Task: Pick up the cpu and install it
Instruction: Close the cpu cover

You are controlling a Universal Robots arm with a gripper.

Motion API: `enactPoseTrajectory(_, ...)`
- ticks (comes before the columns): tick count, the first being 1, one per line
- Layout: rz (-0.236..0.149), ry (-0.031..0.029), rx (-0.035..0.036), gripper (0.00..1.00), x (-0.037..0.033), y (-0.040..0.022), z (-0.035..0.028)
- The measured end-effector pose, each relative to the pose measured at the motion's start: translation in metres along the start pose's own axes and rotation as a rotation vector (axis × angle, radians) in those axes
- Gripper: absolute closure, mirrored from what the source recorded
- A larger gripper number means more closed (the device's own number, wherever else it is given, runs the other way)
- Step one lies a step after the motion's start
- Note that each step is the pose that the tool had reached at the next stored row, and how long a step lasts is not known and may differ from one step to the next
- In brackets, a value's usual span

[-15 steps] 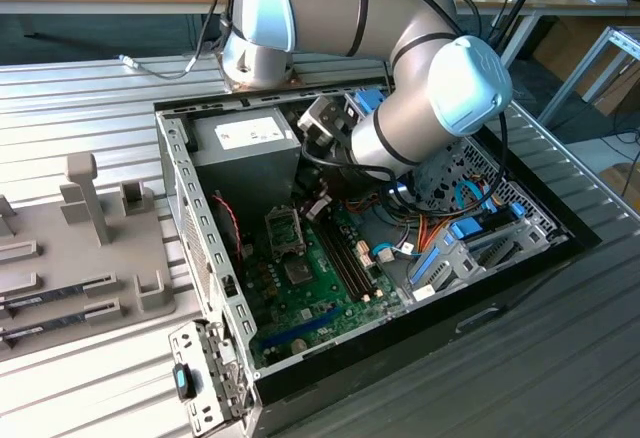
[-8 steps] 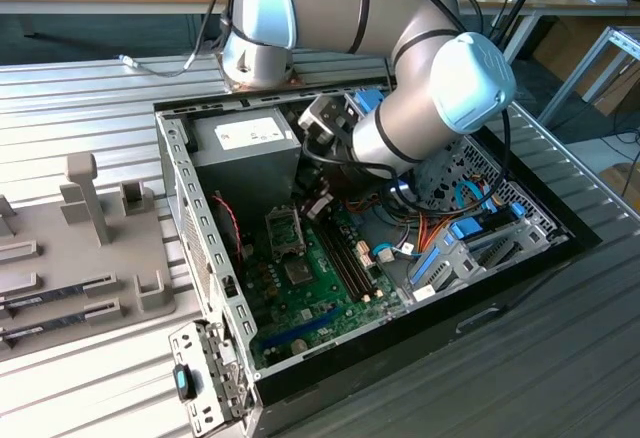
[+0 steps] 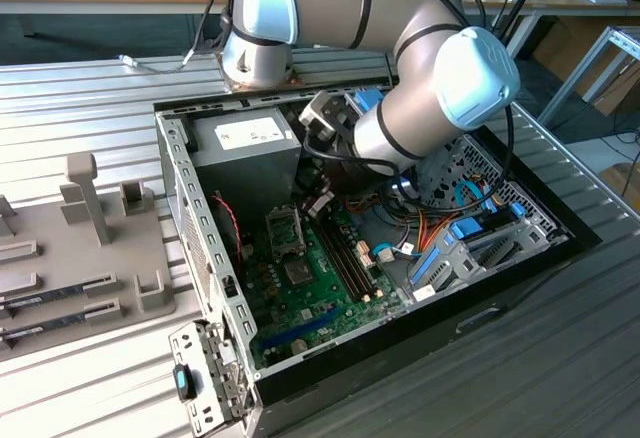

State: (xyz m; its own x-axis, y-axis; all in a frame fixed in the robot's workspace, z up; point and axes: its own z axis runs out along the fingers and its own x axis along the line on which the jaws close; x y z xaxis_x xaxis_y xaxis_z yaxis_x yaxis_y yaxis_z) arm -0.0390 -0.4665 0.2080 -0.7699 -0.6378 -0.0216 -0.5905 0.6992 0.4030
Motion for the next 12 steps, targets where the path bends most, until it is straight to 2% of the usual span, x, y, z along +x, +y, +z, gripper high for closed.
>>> enactPoseTrajectory(4,0.0,-0.0008,-0.0009,0.89,-0.0001,0.0023,-0.0053)
enactPoseTrajectory(10,-0.001,-0.0004,-0.001,0.89,-0.0002,0.0025,-0.0057)
enactPoseTrajectory(11,-0.01,0.0045,-0.0015,0.89,-0.0058,-0.0014,-0.0049)
enactPoseTrajectory(12,-0.036,0.015,-0.0029,0.89,-0.0063,-0.0037,0.0018)
